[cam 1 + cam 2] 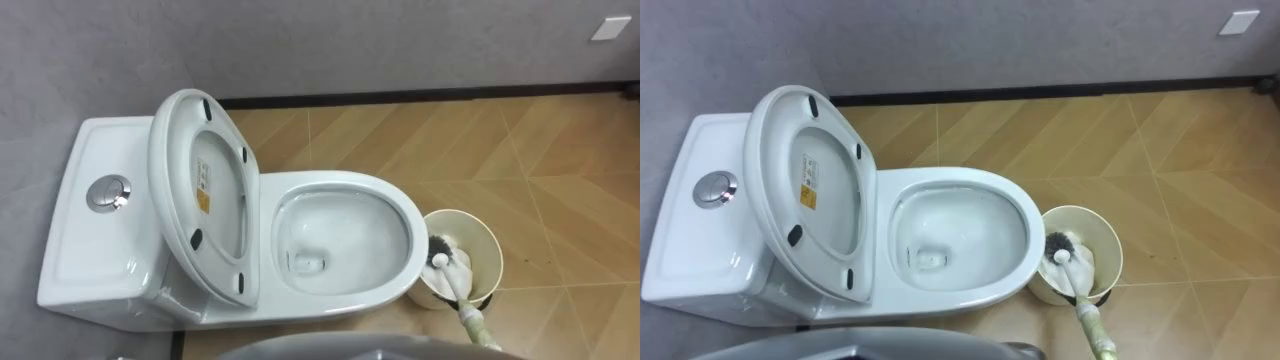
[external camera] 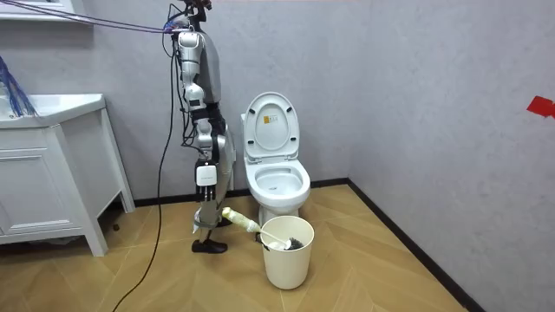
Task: Brush toilet
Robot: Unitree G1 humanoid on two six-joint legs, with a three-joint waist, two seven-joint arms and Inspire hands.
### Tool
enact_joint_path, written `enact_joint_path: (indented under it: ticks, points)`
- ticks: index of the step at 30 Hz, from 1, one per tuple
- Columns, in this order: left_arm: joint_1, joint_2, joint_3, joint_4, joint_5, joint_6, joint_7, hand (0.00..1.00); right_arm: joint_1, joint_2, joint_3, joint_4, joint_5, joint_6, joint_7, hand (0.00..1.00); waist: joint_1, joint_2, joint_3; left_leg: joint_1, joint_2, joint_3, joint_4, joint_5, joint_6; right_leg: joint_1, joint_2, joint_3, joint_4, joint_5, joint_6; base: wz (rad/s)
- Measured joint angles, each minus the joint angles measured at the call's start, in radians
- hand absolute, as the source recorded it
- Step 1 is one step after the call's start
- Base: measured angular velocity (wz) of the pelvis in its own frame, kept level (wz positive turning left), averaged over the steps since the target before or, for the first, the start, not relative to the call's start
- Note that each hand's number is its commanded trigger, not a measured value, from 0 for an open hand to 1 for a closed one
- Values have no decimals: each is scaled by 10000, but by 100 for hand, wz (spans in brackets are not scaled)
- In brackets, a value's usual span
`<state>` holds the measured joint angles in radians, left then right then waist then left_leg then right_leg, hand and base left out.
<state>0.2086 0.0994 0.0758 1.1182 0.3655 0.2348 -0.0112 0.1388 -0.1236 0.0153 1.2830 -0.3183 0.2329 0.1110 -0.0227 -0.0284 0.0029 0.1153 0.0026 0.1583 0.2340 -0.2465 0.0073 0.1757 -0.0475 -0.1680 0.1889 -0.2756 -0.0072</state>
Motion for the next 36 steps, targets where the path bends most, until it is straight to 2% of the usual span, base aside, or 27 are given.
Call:
enact_joint_path:
  ticks: [8,11,20,23,28,31,36]
  points:
    - [-7,12,6,-2,-4,60,41,0,3,-4,-27,-37,61,-2,-151,0,-3,2,2,2,0,0,-4,0,0,2,-3,2,-1,0,0,0]
    - [-9,14,-17,-4,-6,68,139,0,8,-10,-87,-39,751,-4,-358,0,-7,4,5,-2,-2,4,-21,0,0,-13,4,27,-8,-1,1,0]
    - [186,9,106,-123,-13,30,531,0,493,2,-1021,52,4752,-6,-1324,0,-162,4,7,66,-35,13,-129,1,-1,36,46,21,-30,1,4,0]
    - [377,2,498,-299,-6,-44,692,0,740,28,-1703,93,5994,-10,-1687,0,-323,7,20,70,-27,25,-129,1,-2,20,48,45,-37,-1,2,0]
    - [409,50,1388,-471,-18,-227,1017,0,890,3,-3368,-148,9189,-211,-2485,0,-620,-88,31,61,-9,26,-110,1,-2,-7,23,47,-15,-1,1,0]
    - [525,79,1642,-741,-14,-381,1141,0,825,-50,-3759,-511,10072,-378,-2779,0,-634,-221,20,52,-11,20,-111,1,-2,-11,23,41,-14,3,6,0]
    - [701,142,1782,-811,-24,-444,1180,0,565,-153,-3925,-1365,10137,-503,-3153,0,-571,-364,12,42,-15,32,-103,1,-2,-31,65,47,-32,16,3,-1]
